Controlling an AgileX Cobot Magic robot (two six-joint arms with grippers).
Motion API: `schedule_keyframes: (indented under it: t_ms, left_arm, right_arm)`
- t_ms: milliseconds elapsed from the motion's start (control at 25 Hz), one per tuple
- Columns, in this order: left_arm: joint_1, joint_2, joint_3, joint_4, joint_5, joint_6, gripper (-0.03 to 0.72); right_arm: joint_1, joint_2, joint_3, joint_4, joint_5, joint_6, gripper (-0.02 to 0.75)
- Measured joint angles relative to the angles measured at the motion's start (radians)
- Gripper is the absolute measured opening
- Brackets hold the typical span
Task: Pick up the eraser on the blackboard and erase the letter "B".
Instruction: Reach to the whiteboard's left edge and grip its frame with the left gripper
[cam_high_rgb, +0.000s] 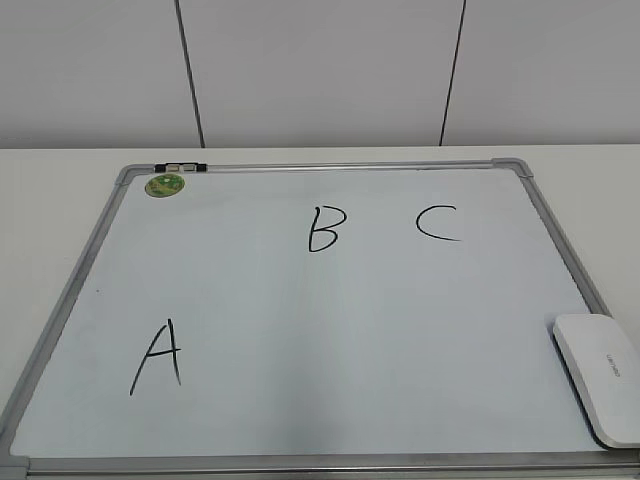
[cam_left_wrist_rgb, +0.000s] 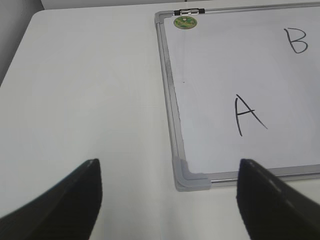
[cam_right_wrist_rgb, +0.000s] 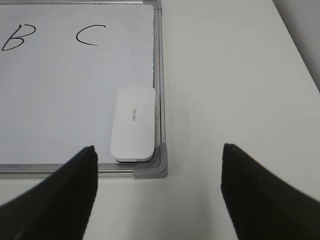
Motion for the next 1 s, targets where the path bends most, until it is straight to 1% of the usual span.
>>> schedule_keyframes:
  t_ms: [1000]
  left_arm:
    - [0.0, 0.014, -0.01, 0.0, -0.002, 0.0, 0.592]
  right_arm:
    - [0.0, 0.0, 0.0, 0.0, 0.0, 0.0, 0.591]
